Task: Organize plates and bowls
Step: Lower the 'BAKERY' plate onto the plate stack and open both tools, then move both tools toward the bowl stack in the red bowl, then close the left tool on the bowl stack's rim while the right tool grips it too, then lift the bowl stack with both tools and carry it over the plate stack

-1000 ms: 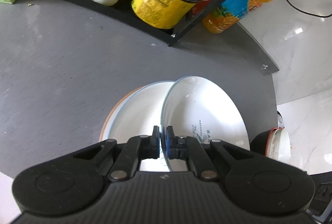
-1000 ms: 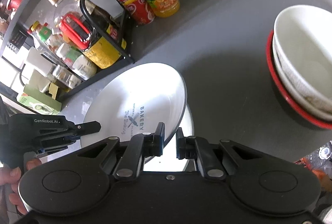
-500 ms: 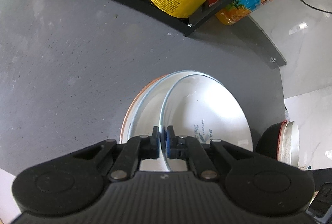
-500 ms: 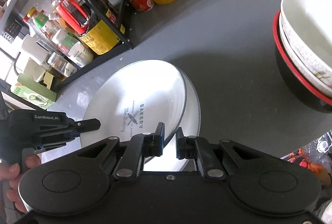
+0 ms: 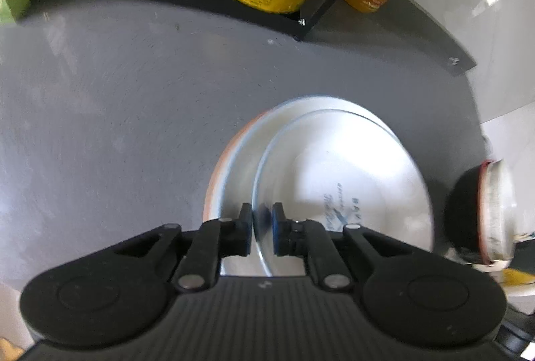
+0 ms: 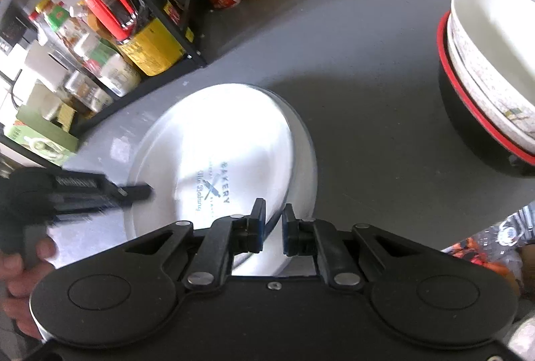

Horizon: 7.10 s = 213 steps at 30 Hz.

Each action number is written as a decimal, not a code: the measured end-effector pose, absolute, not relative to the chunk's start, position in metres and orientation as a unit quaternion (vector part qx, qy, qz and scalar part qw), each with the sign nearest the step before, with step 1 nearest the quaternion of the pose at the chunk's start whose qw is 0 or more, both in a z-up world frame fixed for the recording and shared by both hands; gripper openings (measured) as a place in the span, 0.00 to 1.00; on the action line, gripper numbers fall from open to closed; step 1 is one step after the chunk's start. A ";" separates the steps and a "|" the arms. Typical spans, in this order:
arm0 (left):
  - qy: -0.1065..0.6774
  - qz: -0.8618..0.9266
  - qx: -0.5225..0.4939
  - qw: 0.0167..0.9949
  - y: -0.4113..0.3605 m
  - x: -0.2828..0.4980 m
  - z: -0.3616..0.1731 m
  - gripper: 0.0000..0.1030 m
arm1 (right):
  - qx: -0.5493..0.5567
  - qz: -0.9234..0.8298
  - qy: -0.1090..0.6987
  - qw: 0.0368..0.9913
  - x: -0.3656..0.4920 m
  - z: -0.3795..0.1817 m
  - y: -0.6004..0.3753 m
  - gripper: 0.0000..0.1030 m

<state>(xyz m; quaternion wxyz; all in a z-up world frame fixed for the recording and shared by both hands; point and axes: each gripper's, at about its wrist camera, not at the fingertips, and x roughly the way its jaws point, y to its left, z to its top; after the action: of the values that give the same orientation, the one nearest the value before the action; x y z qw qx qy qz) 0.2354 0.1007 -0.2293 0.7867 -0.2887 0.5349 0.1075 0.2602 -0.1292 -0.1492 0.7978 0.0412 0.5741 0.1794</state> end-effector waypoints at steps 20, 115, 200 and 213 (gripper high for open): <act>0.551 0.118 -0.169 0.809 0.074 0.264 -0.218 0.10 | 0.069 0.179 0.593 0.782 0.267 -0.153 -0.135 0.12; 0.519 0.100 -0.152 0.835 -0.173 0.332 -0.128 0.99 | 0.072 0.146 0.490 0.856 0.315 -0.072 -0.392 0.99; 0.506 0.067 -0.305 0.804 -0.072 0.324 -0.152 0.31 | 0.157 0.184 0.511 0.824 0.347 -0.109 -0.291 0.29; 0.500 0.087 -0.321 0.800 -0.015 0.287 -0.146 0.31 | 0.130 0.216 0.522 0.815 0.332 -0.108 -0.228 0.29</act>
<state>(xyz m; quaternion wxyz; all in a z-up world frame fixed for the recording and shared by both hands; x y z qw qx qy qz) 0.2871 -0.0148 -0.1459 0.8000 -0.3205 0.4997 0.0869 0.3318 -0.2278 -0.1079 0.8147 0.1295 0.5223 0.2160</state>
